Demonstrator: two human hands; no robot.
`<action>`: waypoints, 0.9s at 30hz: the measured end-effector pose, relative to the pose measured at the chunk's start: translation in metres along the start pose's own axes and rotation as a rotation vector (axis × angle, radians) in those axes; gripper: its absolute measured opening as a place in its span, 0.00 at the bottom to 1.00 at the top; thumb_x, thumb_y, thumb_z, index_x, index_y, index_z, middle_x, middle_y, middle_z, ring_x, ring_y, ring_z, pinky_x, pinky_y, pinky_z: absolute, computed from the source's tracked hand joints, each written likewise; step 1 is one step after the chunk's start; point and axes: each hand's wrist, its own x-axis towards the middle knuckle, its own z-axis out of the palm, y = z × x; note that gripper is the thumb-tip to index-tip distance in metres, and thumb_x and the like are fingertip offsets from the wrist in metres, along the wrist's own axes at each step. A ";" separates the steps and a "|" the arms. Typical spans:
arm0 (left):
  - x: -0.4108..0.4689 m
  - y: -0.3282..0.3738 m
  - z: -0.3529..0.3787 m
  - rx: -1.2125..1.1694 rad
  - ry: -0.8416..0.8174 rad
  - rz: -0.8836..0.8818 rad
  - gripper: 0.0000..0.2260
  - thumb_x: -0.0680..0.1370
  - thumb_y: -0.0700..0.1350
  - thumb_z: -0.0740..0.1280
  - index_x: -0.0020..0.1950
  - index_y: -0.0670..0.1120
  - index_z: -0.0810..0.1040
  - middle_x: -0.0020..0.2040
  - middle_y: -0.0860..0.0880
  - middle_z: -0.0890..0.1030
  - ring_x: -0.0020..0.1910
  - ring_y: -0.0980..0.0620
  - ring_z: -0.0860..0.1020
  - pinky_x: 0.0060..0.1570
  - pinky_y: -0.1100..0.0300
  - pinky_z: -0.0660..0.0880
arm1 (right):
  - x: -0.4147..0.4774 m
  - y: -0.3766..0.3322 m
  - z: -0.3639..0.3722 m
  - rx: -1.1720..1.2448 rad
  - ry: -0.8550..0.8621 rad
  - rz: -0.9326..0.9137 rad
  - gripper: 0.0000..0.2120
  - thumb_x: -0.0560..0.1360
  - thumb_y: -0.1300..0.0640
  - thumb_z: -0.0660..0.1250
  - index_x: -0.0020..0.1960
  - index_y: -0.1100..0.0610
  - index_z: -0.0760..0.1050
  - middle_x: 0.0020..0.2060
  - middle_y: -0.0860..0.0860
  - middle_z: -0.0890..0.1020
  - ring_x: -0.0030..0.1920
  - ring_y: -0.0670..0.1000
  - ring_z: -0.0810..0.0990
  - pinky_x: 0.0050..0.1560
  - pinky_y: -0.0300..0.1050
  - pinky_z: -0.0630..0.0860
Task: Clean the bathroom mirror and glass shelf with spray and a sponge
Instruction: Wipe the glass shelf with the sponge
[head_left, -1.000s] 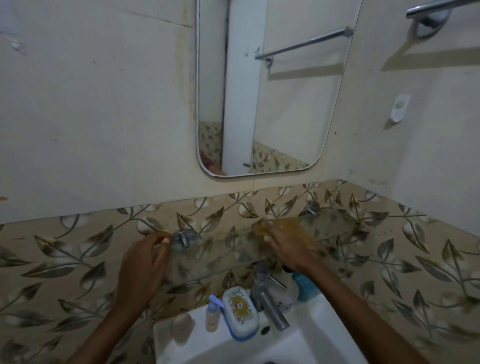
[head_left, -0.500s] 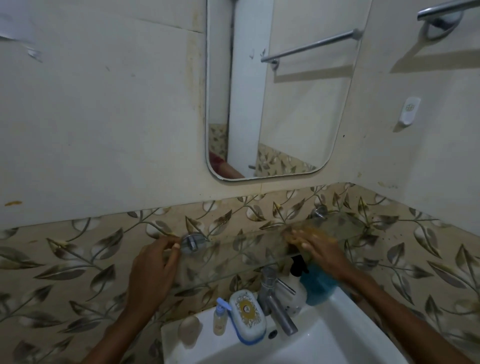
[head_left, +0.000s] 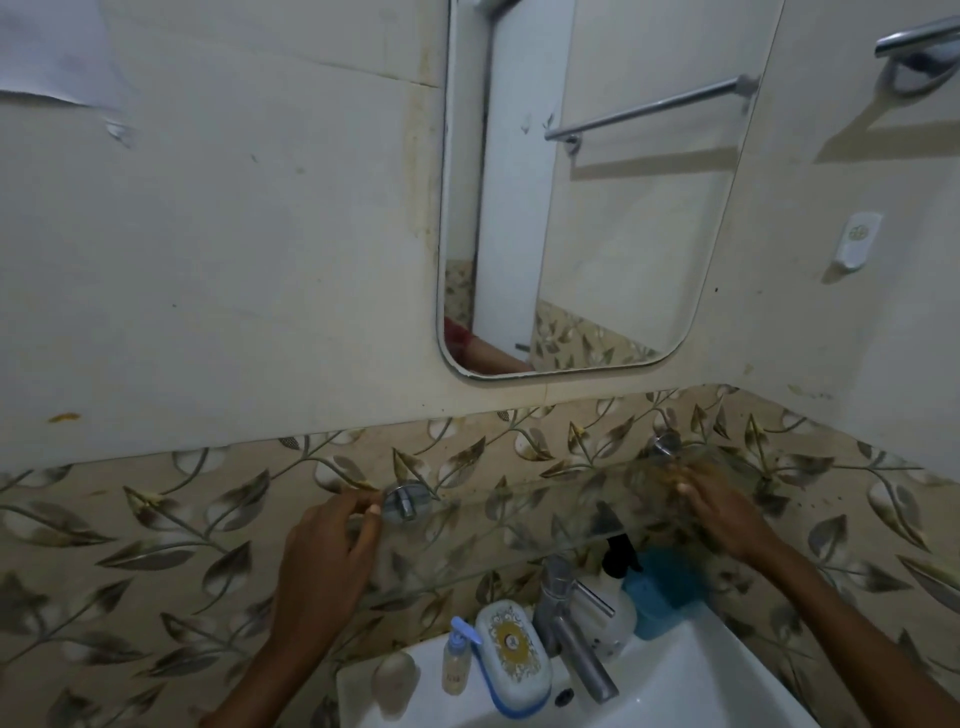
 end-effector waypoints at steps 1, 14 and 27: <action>0.000 0.000 0.000 0.005 -0.003 -0.005 0.06 0.78 0.46 0.62 0.50 0.51 0.79 0.45 0.53 0.81 0.45 0.52 0.77 0.44 0.53 0.75 | 0.012 0.014 -0.001 -0.055 0.057 0.033 0.38 0.73 0.33 0.43 0.63 0.59 0.73 0.57 0.58 0.79 0.58 0.59 0.76 0.60 0.55 0.72; 0.002 0.002 0.001 0.031 -0.003 -0.022 0.08 0.78 0.47 0.63 0.51 0.49 0.80 0.45 0.52 0.81 0.45 0.52 0.75 0.44 0.54 0.72 | 0.035 0.024 -0.013 -0.160 -0.047 0.031 0.30 0.75 0.44 0.48 0.65 0.64 0.71 0.62 0.63 0.76 0.62 0.61 0.74 0.62 0.51 0.68; 0.001 0.005 -0.003 0.000 -0.009 -0.052 0.07 0.78 0.47 0.63 0.50 0.49 0.80 0.46 0.52 0.81 0.47 0.49 0.77 0.47 0.51 0.74 | 0.078 0.013 0.013 -0.340 0.066 0.308 0.16 0.78 0.54 0.51 0.56 0.59 0.74 0.57 0.62 0.78 0.57 0.62 0.76 0.61 0.54 0.70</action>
